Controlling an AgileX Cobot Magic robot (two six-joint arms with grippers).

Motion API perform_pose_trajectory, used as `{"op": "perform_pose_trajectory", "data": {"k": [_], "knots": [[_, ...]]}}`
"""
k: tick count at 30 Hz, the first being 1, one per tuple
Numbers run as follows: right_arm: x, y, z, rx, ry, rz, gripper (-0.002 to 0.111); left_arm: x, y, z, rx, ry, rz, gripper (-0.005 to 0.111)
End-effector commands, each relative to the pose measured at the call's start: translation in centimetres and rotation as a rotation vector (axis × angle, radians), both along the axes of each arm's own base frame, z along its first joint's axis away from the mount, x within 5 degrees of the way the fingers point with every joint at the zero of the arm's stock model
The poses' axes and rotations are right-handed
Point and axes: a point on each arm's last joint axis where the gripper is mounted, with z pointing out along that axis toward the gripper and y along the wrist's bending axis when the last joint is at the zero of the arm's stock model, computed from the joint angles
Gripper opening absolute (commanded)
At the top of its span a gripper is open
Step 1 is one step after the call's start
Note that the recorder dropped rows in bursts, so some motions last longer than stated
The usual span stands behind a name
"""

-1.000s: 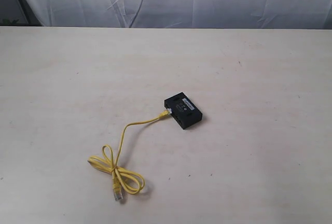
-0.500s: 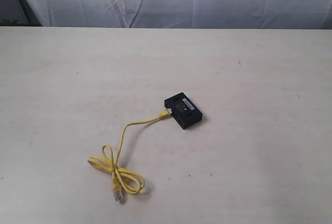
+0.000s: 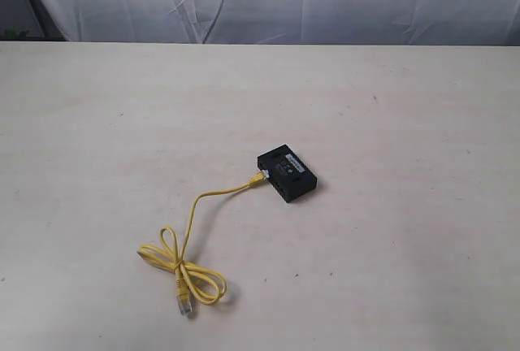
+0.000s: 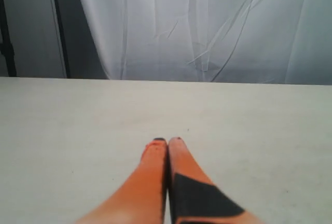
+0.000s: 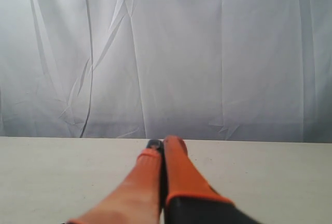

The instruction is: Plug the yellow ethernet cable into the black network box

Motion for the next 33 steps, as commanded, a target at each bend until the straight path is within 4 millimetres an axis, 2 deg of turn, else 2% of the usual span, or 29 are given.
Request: {"op": "perform_pose_trajectory", "data": {"k": [1, 33], "knots": [[-0.03, -0.06, -0.09, 0.002, -0.005, -0.007, -0.001, 0.1, 0.08, -1.48, -0.023, 0.028, 0.019, 0.0], [-0.03, -0.06, -0.11, -0.003, -0.003, -0.007, -0.001, 0.1, 0.14, -1.53, 0.001, 0.033, 0.024, 0.0]]}}
